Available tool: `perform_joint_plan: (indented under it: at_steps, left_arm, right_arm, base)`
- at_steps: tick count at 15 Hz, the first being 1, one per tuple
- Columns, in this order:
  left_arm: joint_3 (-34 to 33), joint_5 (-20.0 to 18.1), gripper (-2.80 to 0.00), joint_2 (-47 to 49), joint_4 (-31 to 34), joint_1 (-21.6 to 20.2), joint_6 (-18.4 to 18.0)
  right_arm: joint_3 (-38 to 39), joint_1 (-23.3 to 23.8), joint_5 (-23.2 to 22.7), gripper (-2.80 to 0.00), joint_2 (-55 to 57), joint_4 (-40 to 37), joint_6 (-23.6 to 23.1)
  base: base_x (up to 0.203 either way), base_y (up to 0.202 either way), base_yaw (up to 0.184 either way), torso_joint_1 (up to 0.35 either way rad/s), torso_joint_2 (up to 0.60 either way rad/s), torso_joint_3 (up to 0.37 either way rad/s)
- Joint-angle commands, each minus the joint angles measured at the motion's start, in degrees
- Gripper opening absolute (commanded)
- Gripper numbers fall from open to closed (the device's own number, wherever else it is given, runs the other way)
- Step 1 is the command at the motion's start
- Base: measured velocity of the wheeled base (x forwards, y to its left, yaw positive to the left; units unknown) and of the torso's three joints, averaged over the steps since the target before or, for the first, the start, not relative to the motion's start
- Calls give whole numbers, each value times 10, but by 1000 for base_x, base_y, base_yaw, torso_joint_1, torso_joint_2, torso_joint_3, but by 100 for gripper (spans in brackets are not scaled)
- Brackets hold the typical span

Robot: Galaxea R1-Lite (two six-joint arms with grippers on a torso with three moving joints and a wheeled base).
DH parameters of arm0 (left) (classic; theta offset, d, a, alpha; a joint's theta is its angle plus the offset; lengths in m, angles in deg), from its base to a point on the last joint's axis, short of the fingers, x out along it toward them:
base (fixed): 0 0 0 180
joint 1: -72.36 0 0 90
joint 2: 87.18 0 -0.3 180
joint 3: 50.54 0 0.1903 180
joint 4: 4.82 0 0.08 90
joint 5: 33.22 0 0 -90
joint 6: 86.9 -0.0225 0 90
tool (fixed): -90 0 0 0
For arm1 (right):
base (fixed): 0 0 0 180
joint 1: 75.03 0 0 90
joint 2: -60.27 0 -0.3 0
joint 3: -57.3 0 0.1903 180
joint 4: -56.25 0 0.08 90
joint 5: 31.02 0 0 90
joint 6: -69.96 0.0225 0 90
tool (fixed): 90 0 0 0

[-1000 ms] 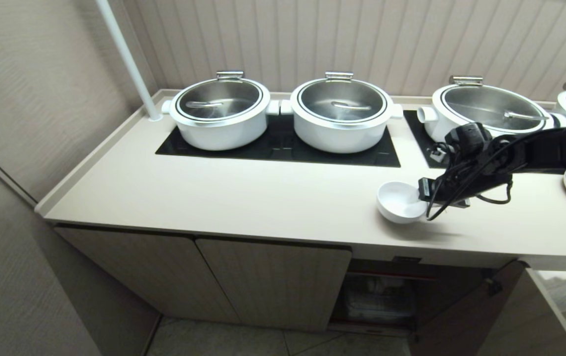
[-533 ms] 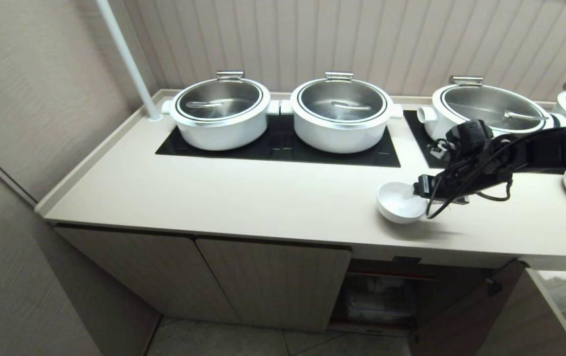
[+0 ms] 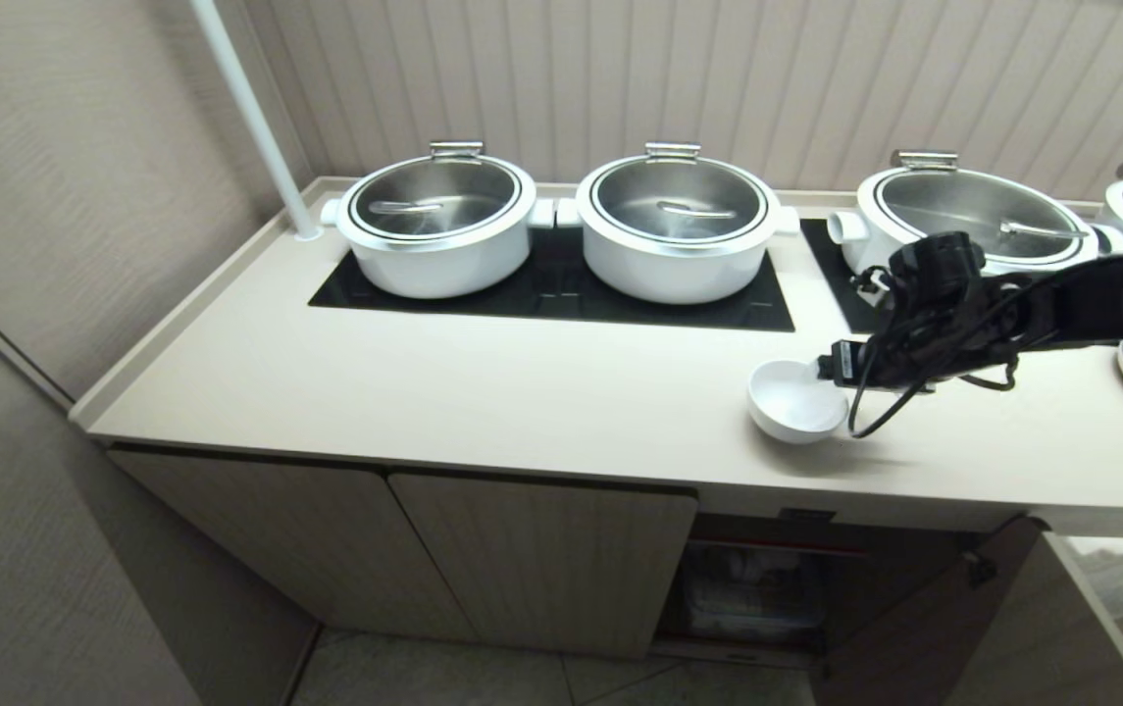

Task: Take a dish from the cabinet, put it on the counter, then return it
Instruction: Place it on the table

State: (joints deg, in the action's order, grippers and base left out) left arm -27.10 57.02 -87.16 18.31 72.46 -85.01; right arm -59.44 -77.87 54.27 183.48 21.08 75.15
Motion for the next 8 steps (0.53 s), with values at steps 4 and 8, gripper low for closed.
perform_joint_plan:
  at_steps: [4,8]
  left_arm:
    - [-1,0,-280,0,0,0,0]
    - [0,0,-280,0,0,0,0]
  right_arm:
    - [138,-2,23,0,-40,233,-47]
    - [238,-4,21,0,-75,404,-60]
  base:
    - [0,0,0,0,0,0]
    - [0,0,0,0,0,0]
